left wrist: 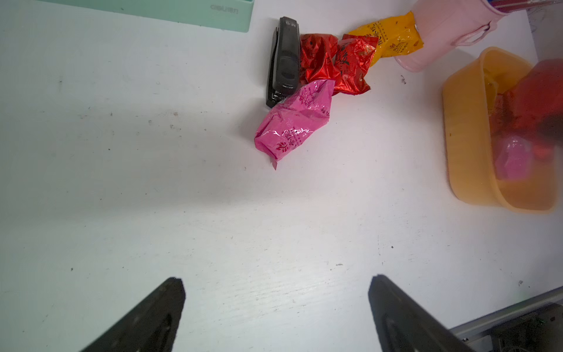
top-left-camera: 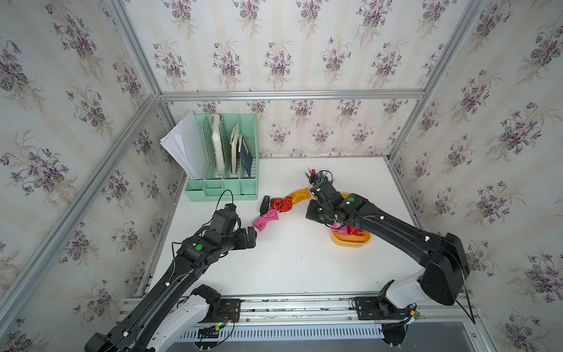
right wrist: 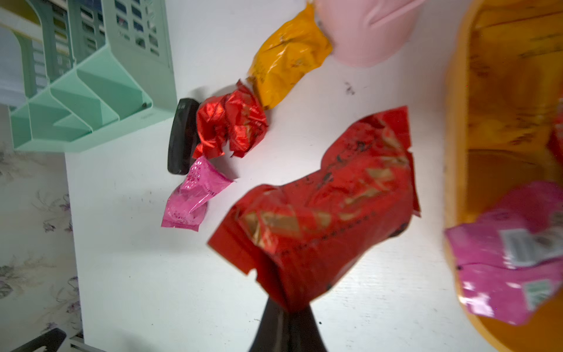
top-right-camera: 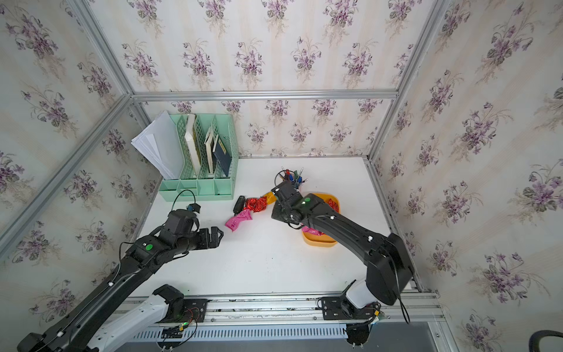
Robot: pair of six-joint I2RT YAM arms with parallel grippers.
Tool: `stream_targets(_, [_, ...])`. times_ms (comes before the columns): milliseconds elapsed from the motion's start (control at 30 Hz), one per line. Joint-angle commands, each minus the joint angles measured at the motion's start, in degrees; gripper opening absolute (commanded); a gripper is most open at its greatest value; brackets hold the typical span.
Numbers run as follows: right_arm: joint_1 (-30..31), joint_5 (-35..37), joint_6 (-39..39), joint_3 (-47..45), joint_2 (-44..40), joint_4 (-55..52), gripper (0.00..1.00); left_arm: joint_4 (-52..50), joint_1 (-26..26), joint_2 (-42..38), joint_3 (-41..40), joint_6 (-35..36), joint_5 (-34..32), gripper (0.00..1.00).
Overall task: Put the tea bags into the storage box
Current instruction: Place the tea bag in the storage box.
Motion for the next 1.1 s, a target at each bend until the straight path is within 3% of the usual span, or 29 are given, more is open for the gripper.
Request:
stream_targets(0, [-7.6, -7.1, -0.7, -4.1, -4.1, 4.7, 0.0, 3.3, 0.0, 1.9, 0.2, -0.4, 2.4, 0.99])
stream_targets(100, [-17.6, -12.2, -3.1, -5.6, -5.2, 8.2, 0.0, 3.4, 0.0, 3.9, 1.1, -1.1, 3.0, 0.99])
stream_targets(300, [-27.8, -19.9, -7.2, -2.2, 1.6, 8.8, 0.0, 3.0, 0.0, 5.1, 1.3, -5.1, 2.8, 0.99])
stream_targets(500, [-30.2, -17.0, -7.1, 1.4, 7.9, 6.1, 0.0, 1.6, 0.0, 1.1, -0.5, -9.7, 0.6, 0.99])
stream_targets(800, [-30.3, -18.3, -7.8, 0.6, 11.8, 6.3, 0.01, -0.7, -0.1, -4.6, -3.6, -14.7, -1.6, 0.99])
stream_targets(900, [-30.3, -19.5, -8.2, -0.8, 9.3, 7.3, 0.18, -1.5, -0.1, -4.5, -3.0, -13.8, -2.5, 0.99])
stream_targets(967, [-30.1, -18.5, -9.0, -1.6, 6.3, 6.7, 0.42, -1.9, -0.1, -4.2, -2.2, -12.9, -3.3, 0.99])
stream_targets(1067, [-28.8, -15.7, -9.9, -2.4, 1.6, 5.1, 0.69, -1.7, -0.1, -3.2, -0.9, -11.8, -4.1, 0.99])
